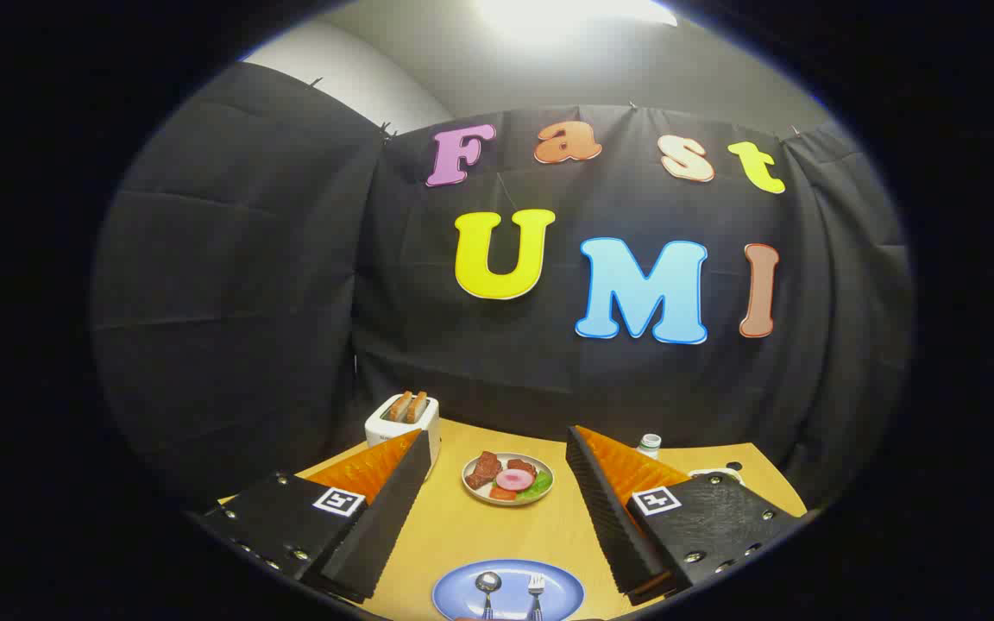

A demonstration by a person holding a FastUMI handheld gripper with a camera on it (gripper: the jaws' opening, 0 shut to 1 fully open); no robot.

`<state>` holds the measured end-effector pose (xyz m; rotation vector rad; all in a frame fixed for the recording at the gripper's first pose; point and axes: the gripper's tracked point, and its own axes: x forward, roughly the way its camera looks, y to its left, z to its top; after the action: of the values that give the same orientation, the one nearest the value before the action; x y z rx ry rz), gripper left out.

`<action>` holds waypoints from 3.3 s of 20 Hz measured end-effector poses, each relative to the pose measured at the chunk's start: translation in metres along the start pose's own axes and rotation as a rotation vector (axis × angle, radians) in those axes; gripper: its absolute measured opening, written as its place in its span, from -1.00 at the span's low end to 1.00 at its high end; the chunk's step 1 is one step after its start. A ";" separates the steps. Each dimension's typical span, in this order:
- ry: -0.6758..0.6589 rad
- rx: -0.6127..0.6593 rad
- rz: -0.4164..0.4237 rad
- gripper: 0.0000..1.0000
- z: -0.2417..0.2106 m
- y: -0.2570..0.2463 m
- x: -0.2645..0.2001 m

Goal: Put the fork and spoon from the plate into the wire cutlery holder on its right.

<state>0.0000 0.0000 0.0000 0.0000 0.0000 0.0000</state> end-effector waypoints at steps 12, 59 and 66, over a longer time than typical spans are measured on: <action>0.137 -0.017 -0.248 0.93 -0.055 -0.084 -0.044; 1.215 -0.149 -0.021 -0.88 -0.339 -0.041 -0.050; 1.261 -0.120 0.107 -0.99 -0.329 -0.045 -0.048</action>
<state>-0.0479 -0.0446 -0.3287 -0.1202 1.2606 0.1066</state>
